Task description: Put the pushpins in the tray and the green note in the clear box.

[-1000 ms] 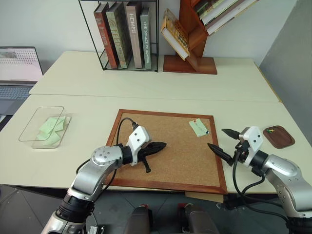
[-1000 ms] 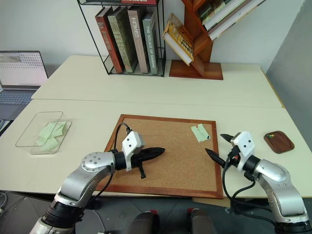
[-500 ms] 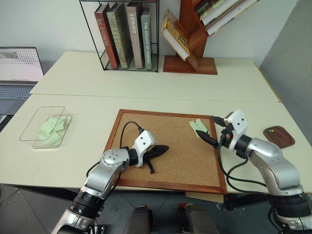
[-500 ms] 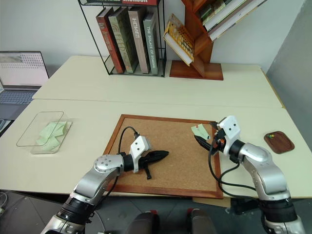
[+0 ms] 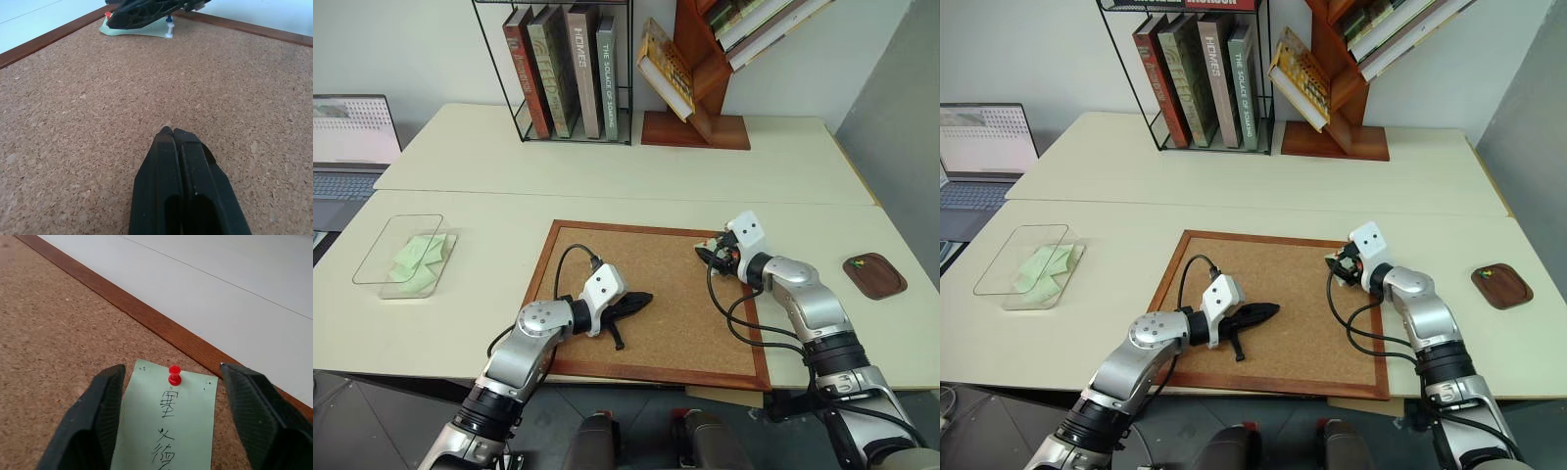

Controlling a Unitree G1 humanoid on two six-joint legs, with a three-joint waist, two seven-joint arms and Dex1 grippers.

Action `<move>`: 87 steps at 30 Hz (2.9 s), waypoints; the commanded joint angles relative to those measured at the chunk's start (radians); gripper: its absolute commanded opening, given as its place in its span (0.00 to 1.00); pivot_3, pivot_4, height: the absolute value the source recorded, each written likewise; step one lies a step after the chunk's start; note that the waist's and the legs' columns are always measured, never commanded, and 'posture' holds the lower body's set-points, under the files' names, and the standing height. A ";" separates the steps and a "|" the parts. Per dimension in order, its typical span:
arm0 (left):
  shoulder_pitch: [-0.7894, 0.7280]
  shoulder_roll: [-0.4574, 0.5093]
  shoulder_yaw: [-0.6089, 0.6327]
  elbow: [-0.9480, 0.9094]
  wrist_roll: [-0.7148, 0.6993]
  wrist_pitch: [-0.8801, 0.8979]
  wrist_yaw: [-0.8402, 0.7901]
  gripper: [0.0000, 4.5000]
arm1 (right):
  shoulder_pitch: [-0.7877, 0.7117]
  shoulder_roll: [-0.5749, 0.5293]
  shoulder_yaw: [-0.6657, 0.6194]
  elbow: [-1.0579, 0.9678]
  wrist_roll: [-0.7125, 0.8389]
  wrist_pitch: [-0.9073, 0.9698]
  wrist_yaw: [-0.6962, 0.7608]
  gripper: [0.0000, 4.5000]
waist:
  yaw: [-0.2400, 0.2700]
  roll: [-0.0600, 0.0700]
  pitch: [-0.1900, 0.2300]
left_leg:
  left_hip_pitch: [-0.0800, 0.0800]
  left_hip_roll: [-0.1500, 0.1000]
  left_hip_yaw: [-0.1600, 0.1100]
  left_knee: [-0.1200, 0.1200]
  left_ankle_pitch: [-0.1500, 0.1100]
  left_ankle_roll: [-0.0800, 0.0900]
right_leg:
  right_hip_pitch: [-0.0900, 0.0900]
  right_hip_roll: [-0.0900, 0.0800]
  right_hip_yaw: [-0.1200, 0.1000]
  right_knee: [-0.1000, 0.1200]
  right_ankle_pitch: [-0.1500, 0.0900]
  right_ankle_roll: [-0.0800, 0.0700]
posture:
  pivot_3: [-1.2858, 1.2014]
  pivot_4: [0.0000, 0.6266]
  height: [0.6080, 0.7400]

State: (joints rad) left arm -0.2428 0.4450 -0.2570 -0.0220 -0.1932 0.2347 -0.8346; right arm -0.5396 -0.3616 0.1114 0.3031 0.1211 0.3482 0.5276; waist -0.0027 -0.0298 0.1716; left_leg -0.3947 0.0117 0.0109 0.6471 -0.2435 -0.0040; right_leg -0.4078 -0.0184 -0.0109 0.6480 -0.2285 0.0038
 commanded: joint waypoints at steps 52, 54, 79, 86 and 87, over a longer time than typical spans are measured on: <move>0.046 -0.014 -0.053 0.009 0.051 -0.008 -0.008 0.00 | 0.260 -0.285 -0.434 -0.442 0.011 0.104 -0.063 0.00 | 0.006 0.004 -0.002 | -0.003 -0.002 0.000 -0.001 0.000 0.000 | -0.001 -0.001 0.000 -0.003 0.000 0.001 | 0.52 0.24 1.00; 0.044 -0.016 -0.054 0.013 0.055 -0.014 -0.010 0.00 | 0.320 -0.331 -0.471 -0.435 -0.022 0.095 -0.081 0.00 | 0.005 0.007 -0.004 | -0.002 -0.001 0.001 -0.001 0.000 0.000 | -0.001 -0.001 0.000 -0.002 0.000 0.001 | 0.52 0.24 1.00; 0.049 -0.019 -0.047 0.025 0.063 -0.028 -0.017 0.00 | 0.365 -0.381 -0.450 -0.007 -0.109 -0.004 -0.173 0.25 | 0.001 0.014 -0.009 | 0.000 -0.002 0.001 -0.001 0.000 0.000 | 0.001 0.003 0.001 -0.003 -0.001 0.000 | 0.52 0.24 1.00; 0.054 -0.020 -0.046 0.024 0.064 -0.030 -0.016 0.00 | 0.350 -0.386 -0.464 0.012 -0.093 0.015 -0.180 0.56 | 0.001 0.014 -0.009 | 0.001 -0.002 0.001 -0.001 0.000 0.000 | 0.001 0.003 0.001 -0.003 -0.001 0.001 | 0.52 0.24 1.00; 0.054 -0.021 -0.046 0.024 0.064 -0.031 -0.016 0.00 | 0.351 -0.385 -0.470 0.005 -0.087 0.020 -0.182 0.60 | 0.001 0.014 -0.009 | 0.001 -0.002 0.001 -0.001 0.000 0.000 | 0.001 0.003 0.001 -0.003 -0.001 0.001 | 0.52 0.24 1.00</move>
State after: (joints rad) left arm -0.2126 0.4254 -0.2716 -0.0219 -0.1489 0.1879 -0.8385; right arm -0.1815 -0.7374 -0.3358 0.3137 0.0229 0.3590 0.3520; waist -0.0018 -0.0162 0.1630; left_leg -0.3941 0.0097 0.0123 0.6464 -0.2437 -0.0036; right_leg -0.4063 -0.0155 -0.0099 0.6454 -0.2293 0.0043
